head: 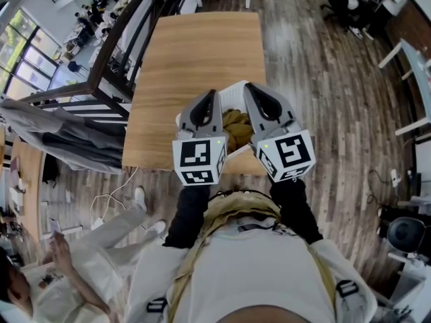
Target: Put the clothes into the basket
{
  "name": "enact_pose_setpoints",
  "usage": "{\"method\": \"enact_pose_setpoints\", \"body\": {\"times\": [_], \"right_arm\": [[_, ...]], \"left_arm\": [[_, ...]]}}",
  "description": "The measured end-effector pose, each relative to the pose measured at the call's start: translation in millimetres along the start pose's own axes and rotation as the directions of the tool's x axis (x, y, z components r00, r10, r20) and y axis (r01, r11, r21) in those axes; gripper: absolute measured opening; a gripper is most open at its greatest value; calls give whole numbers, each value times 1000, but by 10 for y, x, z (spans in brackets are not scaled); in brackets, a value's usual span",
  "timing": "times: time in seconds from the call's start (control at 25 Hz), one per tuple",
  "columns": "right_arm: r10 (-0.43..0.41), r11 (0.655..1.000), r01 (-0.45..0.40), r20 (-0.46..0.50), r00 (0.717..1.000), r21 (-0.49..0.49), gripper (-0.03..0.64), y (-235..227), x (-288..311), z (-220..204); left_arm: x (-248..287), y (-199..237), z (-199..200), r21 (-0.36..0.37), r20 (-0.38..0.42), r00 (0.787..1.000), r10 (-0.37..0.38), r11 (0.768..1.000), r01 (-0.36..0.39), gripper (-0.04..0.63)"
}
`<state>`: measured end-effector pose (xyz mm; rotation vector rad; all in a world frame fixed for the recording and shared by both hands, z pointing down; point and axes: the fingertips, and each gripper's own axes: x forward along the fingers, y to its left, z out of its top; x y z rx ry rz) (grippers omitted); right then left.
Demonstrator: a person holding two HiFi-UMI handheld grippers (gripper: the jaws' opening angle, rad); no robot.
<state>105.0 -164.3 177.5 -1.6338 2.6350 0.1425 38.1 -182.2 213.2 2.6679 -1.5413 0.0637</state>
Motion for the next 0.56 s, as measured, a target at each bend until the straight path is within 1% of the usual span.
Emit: {"method": "enact_pose_setpoints", "body": {"times": [0.56], "right_arm": [[3, 1000, -3, 8, 1000, -15, 21, 18, -55, 15]], "left_arm": [[-22, 3, 19, -18, 8, 1000, 18, 1000, -18, 0]]}}
